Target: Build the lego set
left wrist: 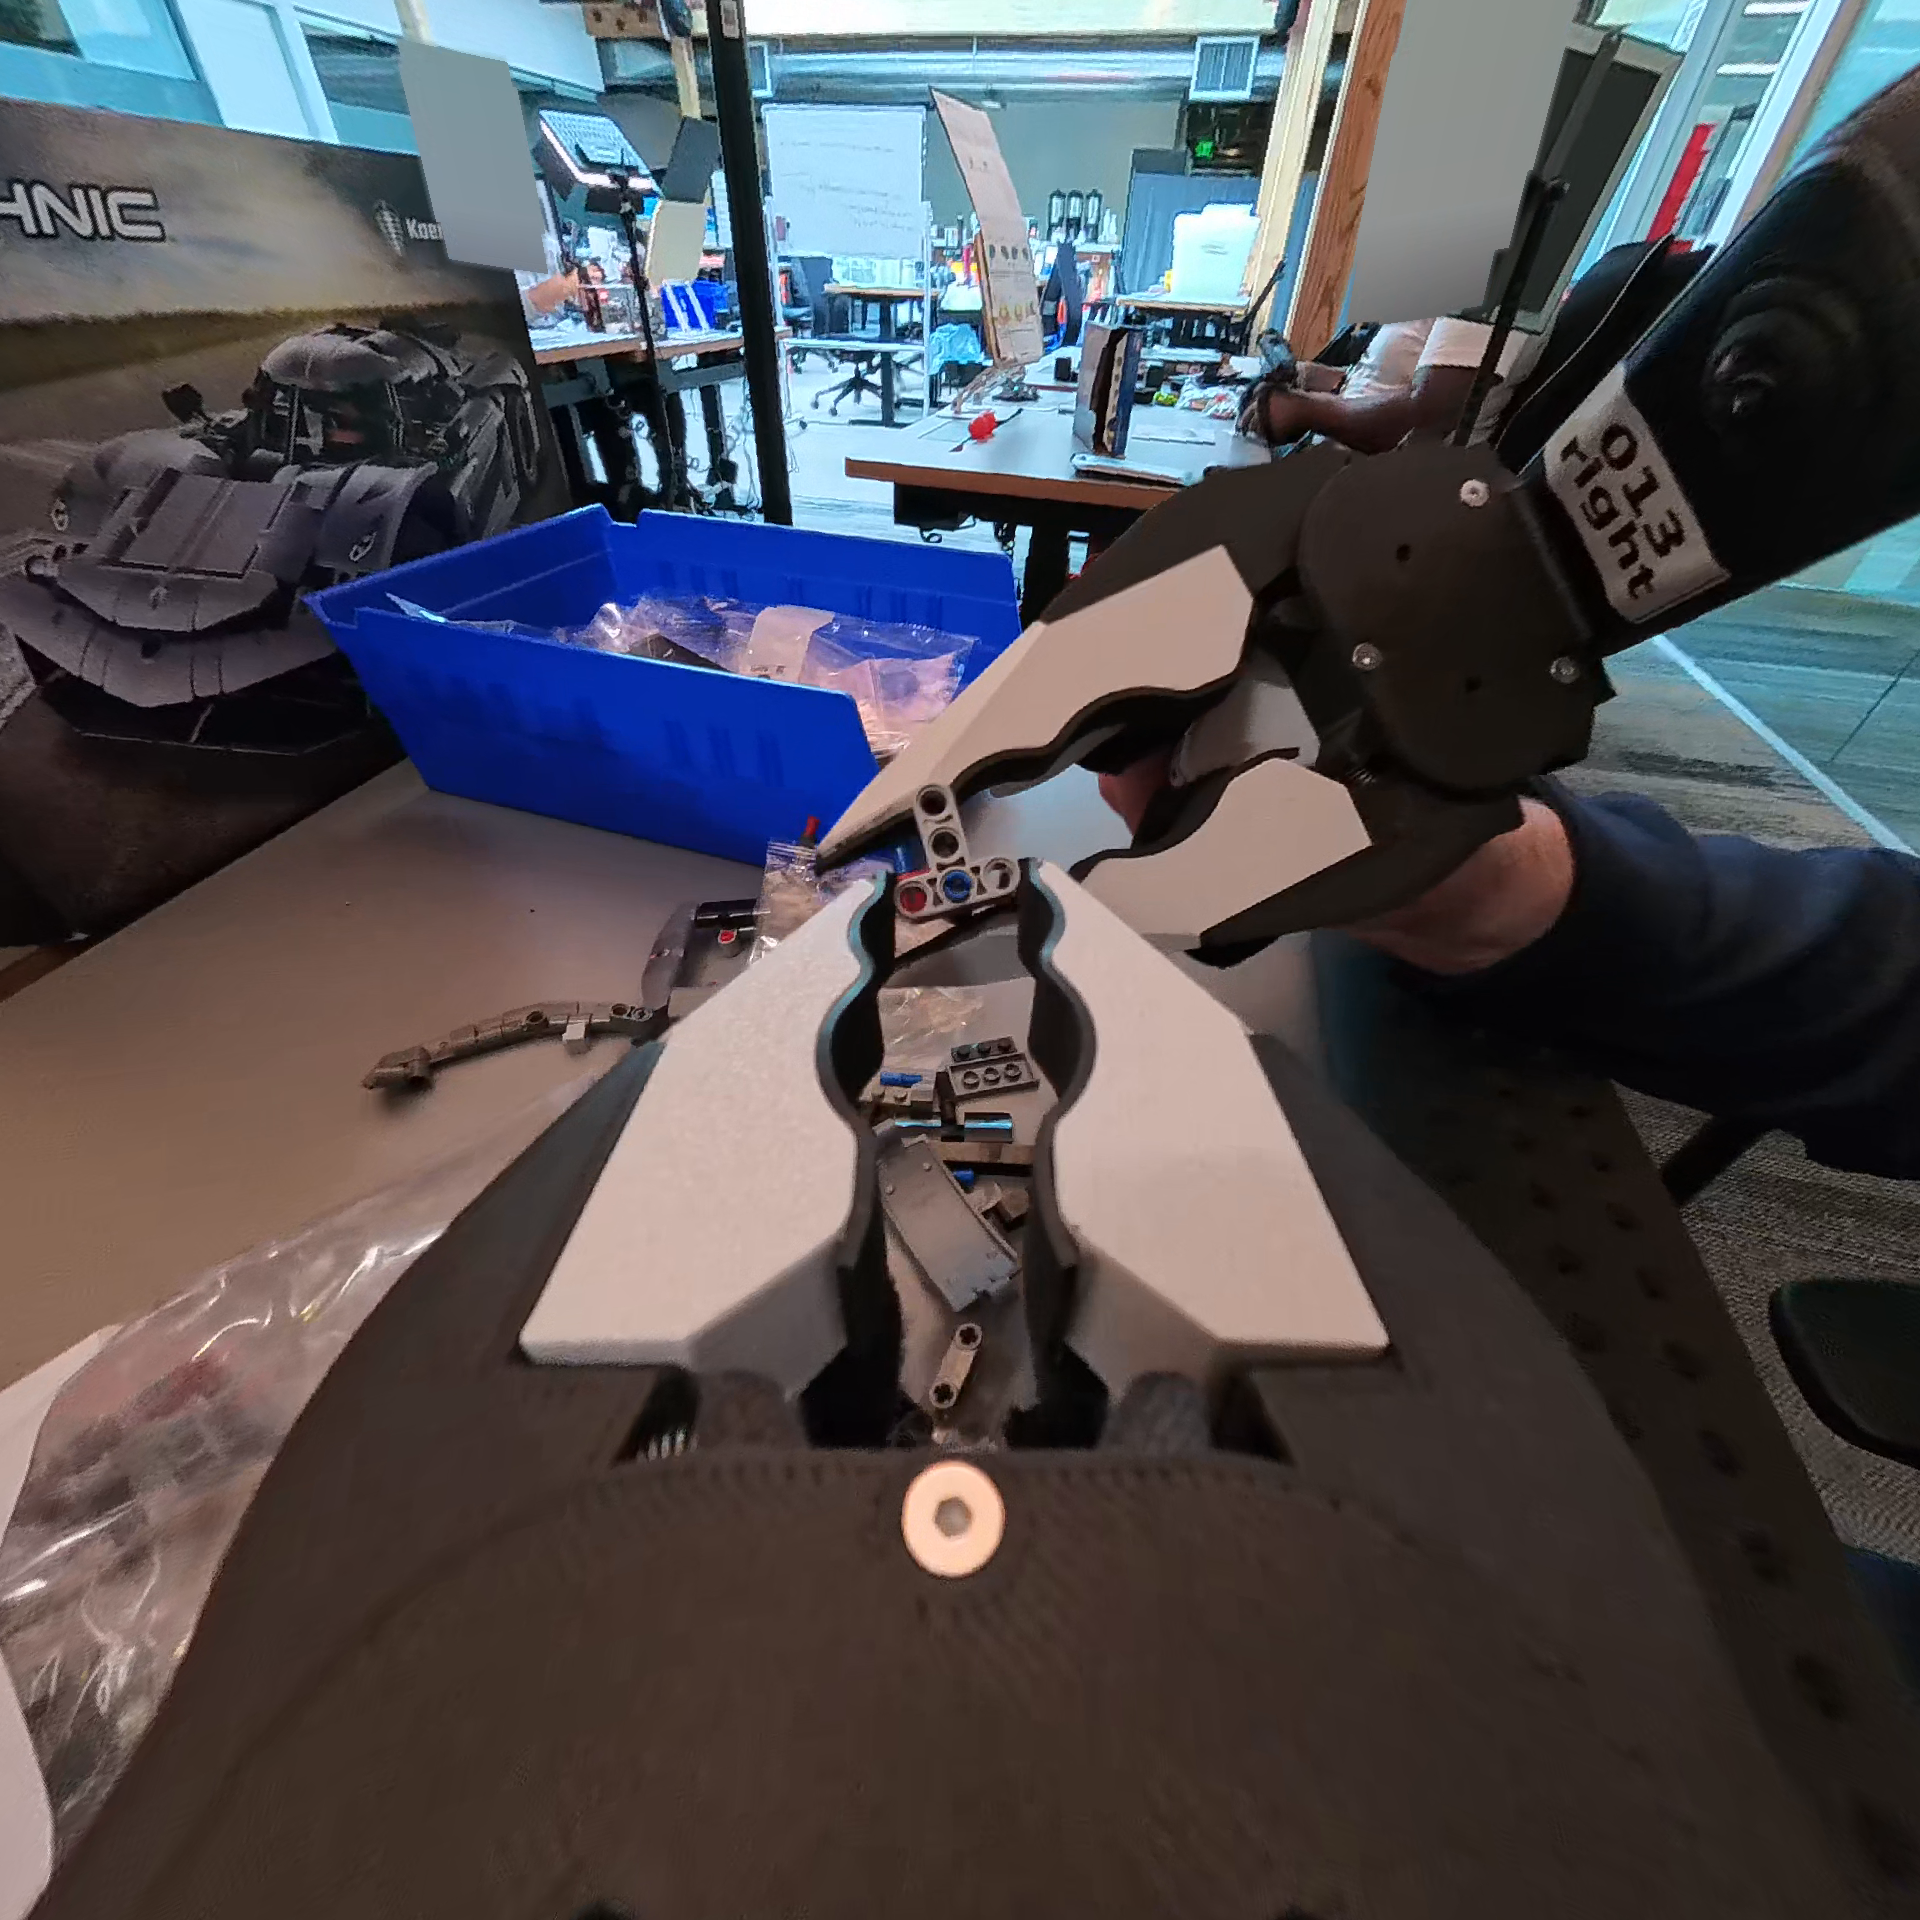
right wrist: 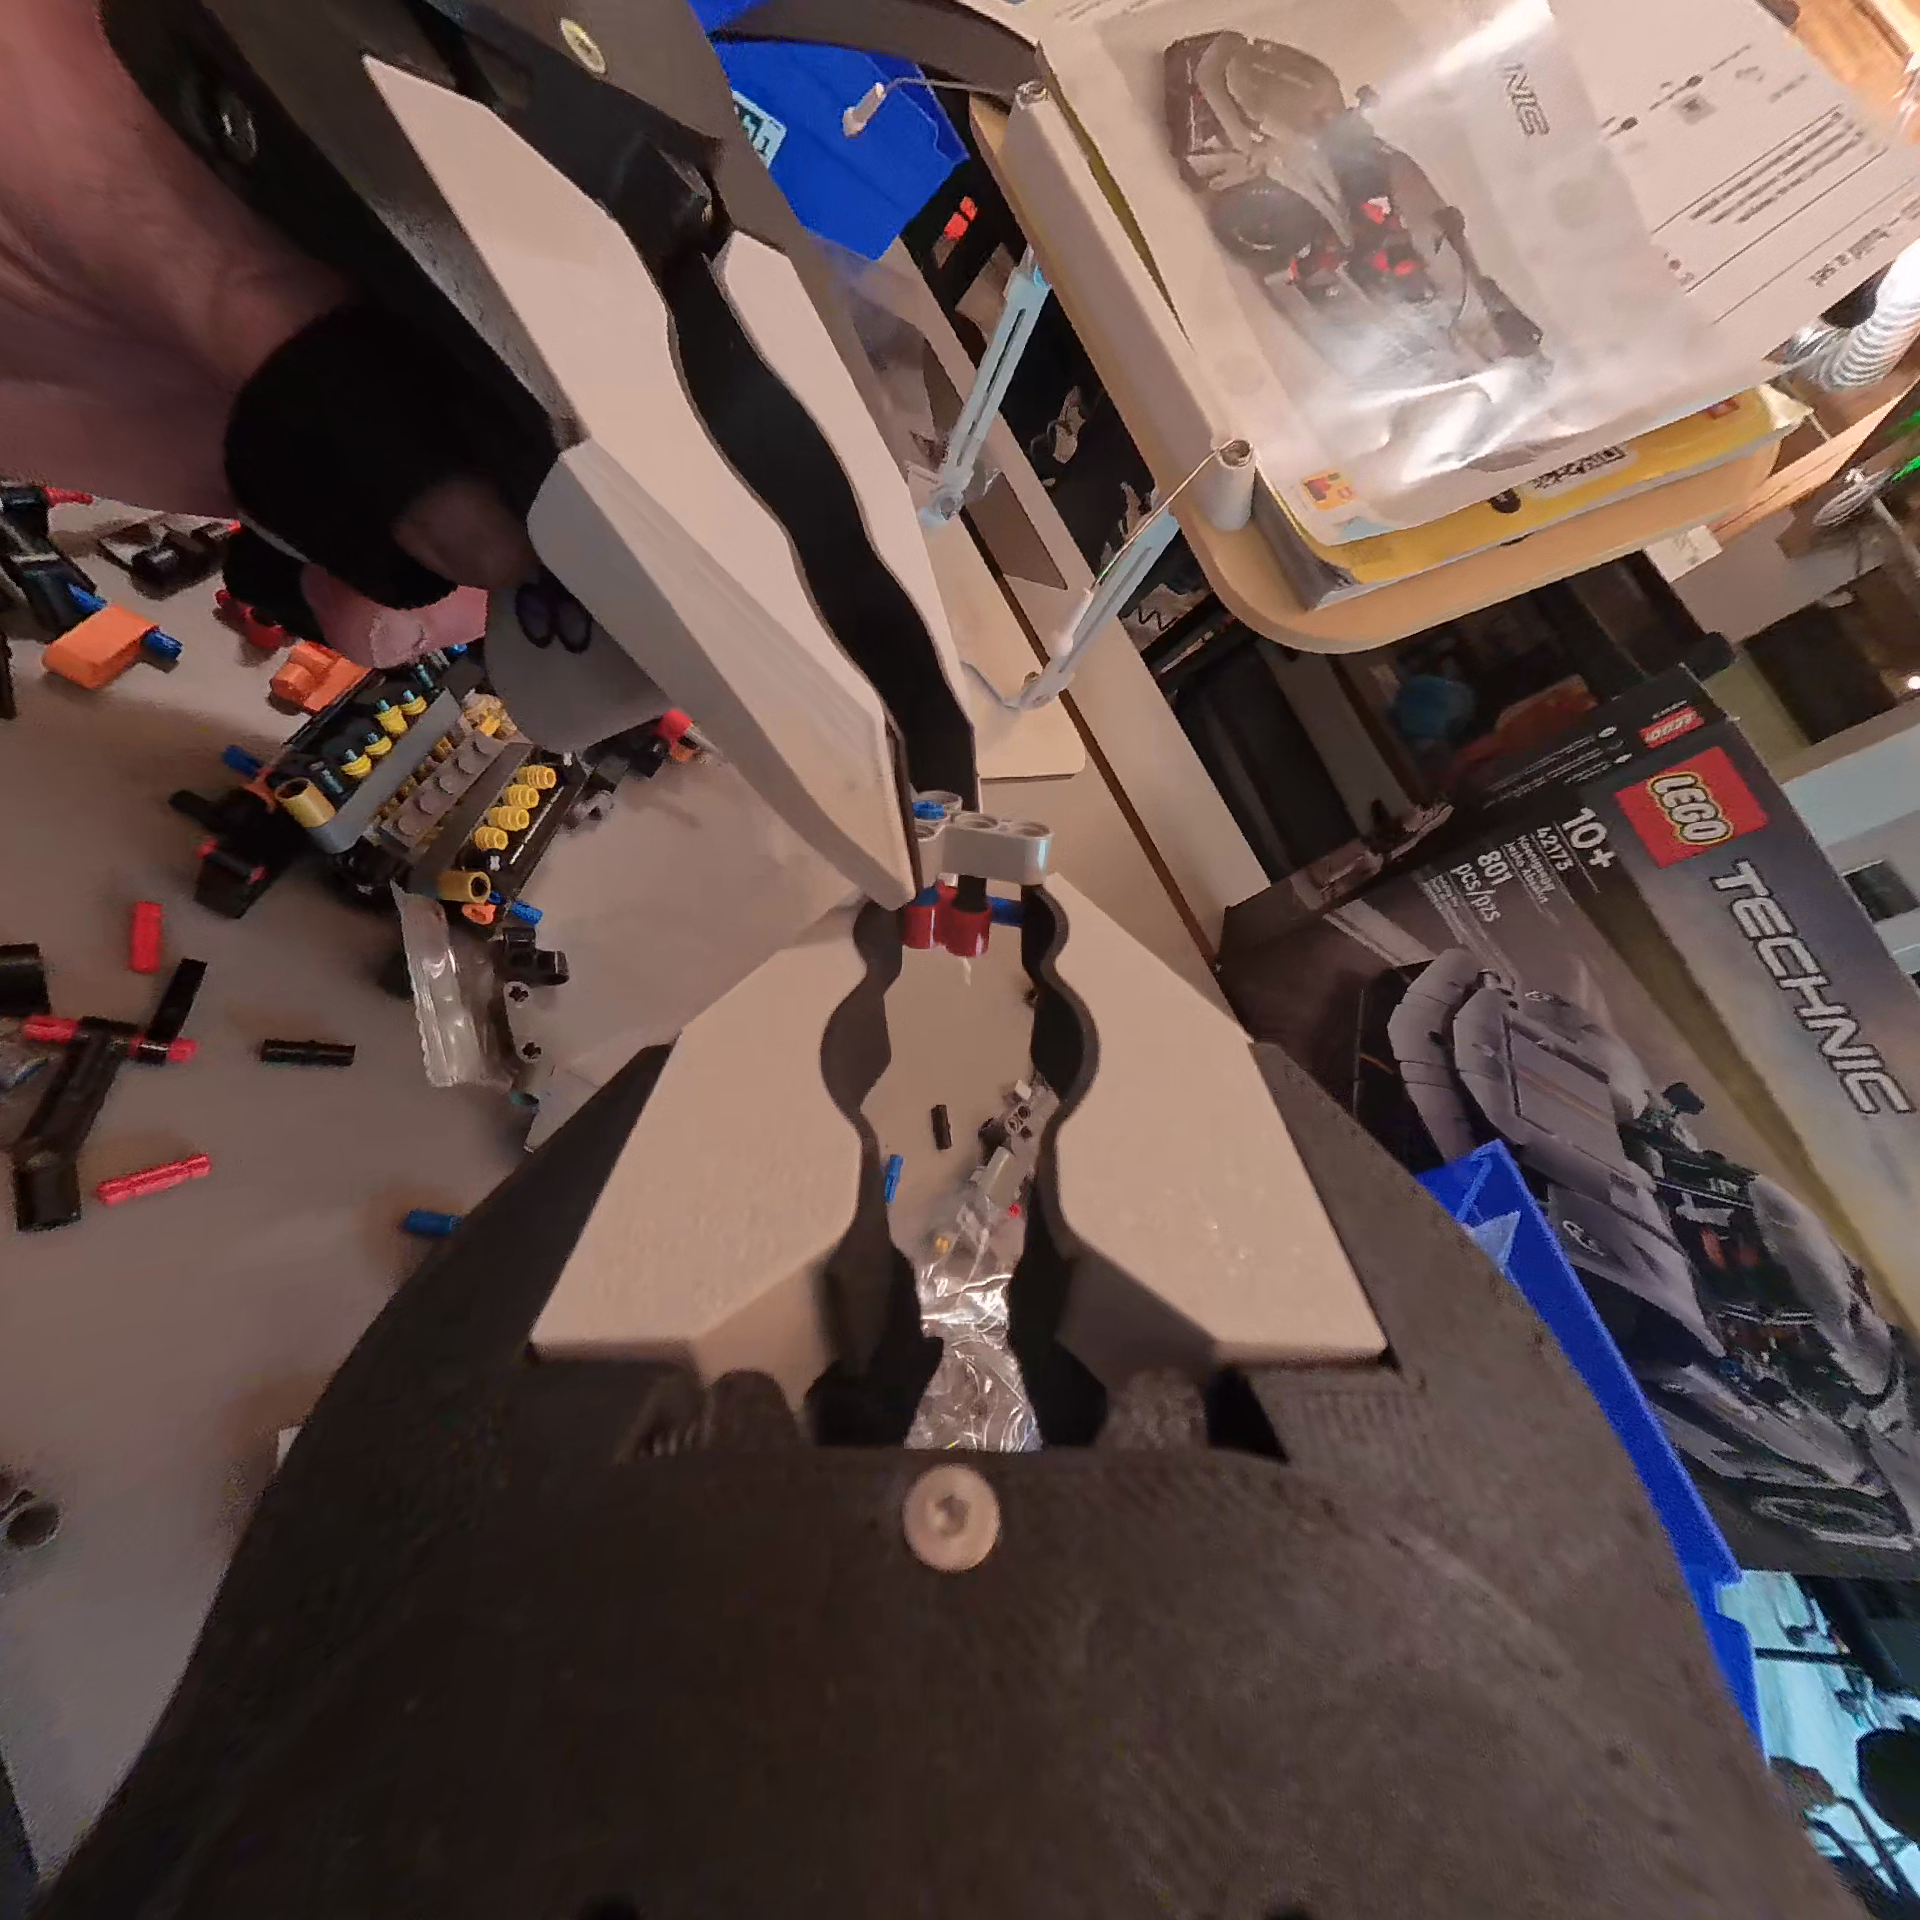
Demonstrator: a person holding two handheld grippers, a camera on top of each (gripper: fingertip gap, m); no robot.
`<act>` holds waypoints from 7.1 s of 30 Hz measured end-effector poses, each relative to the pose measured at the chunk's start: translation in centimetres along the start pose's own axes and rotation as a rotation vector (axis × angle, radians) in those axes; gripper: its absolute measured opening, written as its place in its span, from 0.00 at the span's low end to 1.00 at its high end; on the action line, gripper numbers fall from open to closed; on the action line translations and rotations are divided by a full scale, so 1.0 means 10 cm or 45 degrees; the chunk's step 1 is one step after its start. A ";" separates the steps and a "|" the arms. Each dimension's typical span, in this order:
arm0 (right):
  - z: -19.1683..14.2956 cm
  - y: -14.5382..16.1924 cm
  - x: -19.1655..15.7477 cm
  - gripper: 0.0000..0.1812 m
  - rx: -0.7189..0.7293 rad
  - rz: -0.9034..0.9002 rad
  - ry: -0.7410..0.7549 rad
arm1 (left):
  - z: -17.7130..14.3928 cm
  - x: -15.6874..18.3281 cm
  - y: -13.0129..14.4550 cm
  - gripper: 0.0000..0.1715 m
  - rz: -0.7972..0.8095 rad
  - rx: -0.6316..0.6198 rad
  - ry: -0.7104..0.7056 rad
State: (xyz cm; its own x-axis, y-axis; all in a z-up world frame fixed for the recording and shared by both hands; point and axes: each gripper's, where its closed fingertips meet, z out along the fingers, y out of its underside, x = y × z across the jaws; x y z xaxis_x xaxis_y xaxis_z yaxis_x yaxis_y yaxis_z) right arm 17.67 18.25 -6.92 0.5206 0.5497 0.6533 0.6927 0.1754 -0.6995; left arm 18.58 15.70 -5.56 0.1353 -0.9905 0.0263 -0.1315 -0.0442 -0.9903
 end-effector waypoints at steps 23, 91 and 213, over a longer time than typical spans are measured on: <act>0.05 0.24 -0.22 0.11 -0.029 0.129 -0.270 | -0.28 0.06 -0.24 0.12 -0.239 0.157 0.299; -0.26 -0.10 -0.09 0.12 0.269 0.170 -0.231 | -0.21 0.27 -0.16 0.12 -0.542 0.159 0.677; 0.67 -0.14 -0.35 0.00 0.225 0.433 -0.836 | -3.52 -1.70 0.28 0.24 -0.187 -0.493 -0.954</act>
State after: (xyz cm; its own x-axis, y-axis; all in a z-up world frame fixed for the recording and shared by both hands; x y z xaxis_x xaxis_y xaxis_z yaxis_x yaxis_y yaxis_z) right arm 11.57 21.53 -10.19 0.2484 0.9605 0.1257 0.4282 0.0075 -0.9036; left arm -18.66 27.85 -4.03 0.7728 -0.6294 -0.0816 -0.3695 -0.3416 -0.8642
